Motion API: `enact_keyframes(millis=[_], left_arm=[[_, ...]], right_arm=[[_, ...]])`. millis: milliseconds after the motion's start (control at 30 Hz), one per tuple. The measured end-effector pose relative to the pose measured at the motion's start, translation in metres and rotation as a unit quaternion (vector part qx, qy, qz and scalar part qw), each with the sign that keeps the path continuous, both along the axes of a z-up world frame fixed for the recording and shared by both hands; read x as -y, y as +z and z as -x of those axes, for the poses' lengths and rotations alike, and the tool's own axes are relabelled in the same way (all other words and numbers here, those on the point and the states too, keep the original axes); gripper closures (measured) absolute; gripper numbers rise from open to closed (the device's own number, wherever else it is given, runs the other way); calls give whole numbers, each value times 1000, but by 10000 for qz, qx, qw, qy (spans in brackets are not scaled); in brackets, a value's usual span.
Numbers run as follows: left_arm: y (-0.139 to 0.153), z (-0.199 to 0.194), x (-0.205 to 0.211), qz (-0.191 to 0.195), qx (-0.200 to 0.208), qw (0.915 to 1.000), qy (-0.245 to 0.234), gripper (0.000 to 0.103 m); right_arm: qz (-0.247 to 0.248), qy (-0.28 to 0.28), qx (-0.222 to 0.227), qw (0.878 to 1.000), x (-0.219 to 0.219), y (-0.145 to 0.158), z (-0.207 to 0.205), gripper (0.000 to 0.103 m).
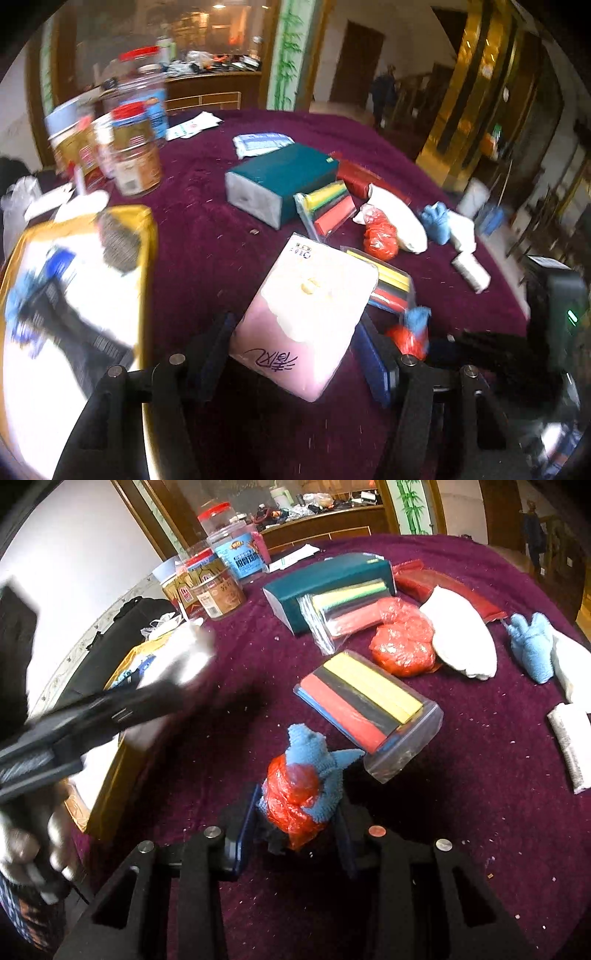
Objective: Organize soft objects
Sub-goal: 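Grasp the pink tissue pack with left tool while right tool grasps blue knit item in red bag, then lower pink pack into tray with left tool while right tool lowers blue-and-red item in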
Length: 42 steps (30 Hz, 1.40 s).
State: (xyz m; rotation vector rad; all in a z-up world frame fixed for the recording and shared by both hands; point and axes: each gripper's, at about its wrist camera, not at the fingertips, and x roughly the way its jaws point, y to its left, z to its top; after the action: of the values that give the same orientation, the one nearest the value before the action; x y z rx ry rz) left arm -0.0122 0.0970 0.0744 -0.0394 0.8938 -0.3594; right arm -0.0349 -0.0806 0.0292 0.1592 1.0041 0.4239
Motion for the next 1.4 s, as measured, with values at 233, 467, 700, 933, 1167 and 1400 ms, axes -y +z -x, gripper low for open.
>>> enact_keyframes(millis=[233, 467, 700, 933, 1167, 1400], left_arm=[[10, 46, -108, 226, 21, 9944, 1034, 35], [-15, 56, -189, -32, -249, 9789, 2028, 34], [-41, 39, -210, -5, -585, 9738, 2196, 34], [-51, 27, -201, 299, -755, 9763, 2008, 28], [-40, 51, -213, 959, -574, 9715, 2091, 21], [-34, 75, -223, 1143, -398, 9693, 2141, 17]], right_arm=[[-20, 51, 121, 9999, -8, 20, 5, 66], [50, 363, 177, 9992, -51, 33, 9, 66], [379, 855, 336, 9951, -112, 48, 13, 66], [662, 1237, 412, 9893, -174, 58, -6, 66], [1129, 1471, 337, 9821, -225, 47, -34, 66], [1499, 1436, 241, 9779, -246, 34, -61, 61]])
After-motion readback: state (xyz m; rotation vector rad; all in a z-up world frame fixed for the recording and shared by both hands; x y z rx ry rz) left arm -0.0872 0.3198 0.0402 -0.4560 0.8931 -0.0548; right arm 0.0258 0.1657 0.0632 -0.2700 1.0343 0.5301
